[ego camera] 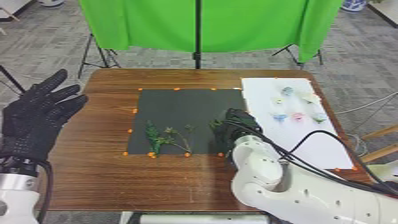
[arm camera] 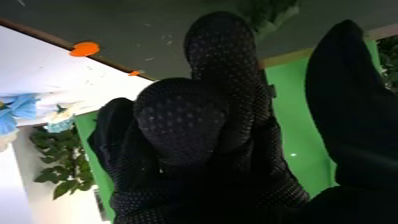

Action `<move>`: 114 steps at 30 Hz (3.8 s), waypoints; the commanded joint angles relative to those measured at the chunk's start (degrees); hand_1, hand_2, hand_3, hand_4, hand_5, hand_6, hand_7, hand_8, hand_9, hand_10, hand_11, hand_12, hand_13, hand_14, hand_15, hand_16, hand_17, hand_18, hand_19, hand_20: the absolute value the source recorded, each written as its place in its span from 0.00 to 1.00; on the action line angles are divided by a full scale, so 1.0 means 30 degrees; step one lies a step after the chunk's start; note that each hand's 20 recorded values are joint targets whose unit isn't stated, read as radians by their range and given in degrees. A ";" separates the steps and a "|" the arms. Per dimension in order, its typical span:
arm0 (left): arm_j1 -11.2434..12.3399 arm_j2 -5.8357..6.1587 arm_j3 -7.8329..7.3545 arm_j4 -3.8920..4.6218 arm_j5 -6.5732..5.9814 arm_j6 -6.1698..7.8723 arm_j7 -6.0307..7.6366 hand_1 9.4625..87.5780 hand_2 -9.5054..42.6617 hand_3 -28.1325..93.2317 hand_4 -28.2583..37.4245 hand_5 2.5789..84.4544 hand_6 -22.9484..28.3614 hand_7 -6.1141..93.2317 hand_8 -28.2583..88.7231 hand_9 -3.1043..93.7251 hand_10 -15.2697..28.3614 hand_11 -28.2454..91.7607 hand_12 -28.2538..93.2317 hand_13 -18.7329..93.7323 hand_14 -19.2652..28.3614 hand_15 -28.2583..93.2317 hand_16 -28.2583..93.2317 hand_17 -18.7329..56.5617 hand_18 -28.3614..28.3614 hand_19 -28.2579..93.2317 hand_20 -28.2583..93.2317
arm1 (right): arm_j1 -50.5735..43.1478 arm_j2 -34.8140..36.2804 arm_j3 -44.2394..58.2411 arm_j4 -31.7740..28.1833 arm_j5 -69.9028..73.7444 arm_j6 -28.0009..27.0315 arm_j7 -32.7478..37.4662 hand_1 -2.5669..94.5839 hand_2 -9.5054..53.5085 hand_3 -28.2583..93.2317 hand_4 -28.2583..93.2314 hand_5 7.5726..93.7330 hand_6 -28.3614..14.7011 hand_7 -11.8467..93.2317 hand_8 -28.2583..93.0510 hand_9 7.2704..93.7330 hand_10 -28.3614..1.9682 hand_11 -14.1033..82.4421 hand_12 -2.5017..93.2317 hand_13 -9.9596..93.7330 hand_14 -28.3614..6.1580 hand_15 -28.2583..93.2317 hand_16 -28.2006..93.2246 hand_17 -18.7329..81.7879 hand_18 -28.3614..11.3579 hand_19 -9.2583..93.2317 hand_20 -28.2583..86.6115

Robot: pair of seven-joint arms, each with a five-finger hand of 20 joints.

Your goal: Arrange flowers

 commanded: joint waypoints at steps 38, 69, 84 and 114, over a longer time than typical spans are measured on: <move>0.0640 -0.0024 -0.0162 -0.0096 0.0036 0.0213 0.0048 0.15 0.35 0.86 0.00 0.38 0.62 0.17 0.17 0.33 0.79 0.46 0.32 0.36 0.98 0.67 0.15 0.12 1.00 0.72 0.22 | -0.4808 0.4014 0.4706 -0.3922 0.3968 -0.1818 -0.3470 0.22 0.36 0.87 0.08 0.77 0.51 0.29 0.14 0.90 0.38 0.56 0.24 0.89 0.53 0.80 0.38 0.71 0.12 1.00 0.65; -0.0003 0.0023 0.0168 0.0066 0.0057 0.0224 -0.0268 0.15 0.35 0.86 0.00 0.38 0.62 0.17 0.17 0.33 0.79 0.46 0.32 0.36 0.98 0.67 0.15 0.12 1.00 0.72 0.22 | -0.2206 0.5053 0.3767 -0.2152 0.0749 -0.0553 -0.2810 0.27 0.26 0.86 0.08 0.70 0.50 0.27 0.15 0.84 0.35 0.50 0.22 0.86 0.50 0.78 0.36 0.68 0.15 1.00 0.55; -0.0462 0.0176 0.0614 0.0197 0.0079 0.0042 -0.0321 0.15 0.35 0.86 0.00 0.38 0.62 0.17 0.18 0.33 0.79 0.46 0.32 0.36 0.98 0.67 0.15 0.12 1.00 0.72 0.22 | -0.1215 0.5242 0.4110 0.1270 0.2374 -0.3383 -0.1398 0.33 0.10 0.86 0.06 0.39 0.53 0.20 0.16 0.77 0.30 0.42 0.18 0.83 0.48 0.74 0.35 0.67 0.17 1.00 0.42; -0.1696 0.0948 0.1145 0.0354 0.0289 -0.0528 -0.0320 0.15 0.35 0.86 0.00 0.38 0.62 0.16 0.18 0.33 0.80 0.45 0.33 0.36 0.97 0.66 0.15 0.12 1.00 0.71 0.22 | 0.0491 0.5233 0.0801 0.2592 -0.0190 0.0688 -0.1457 0.60 0.00 0.81 0.00 0.86 0.67 0.33 0.27 1.00 0.68 0.33 0.31 0.93 0.69 0.68 0.39 0.71 0.31 1.00 0.48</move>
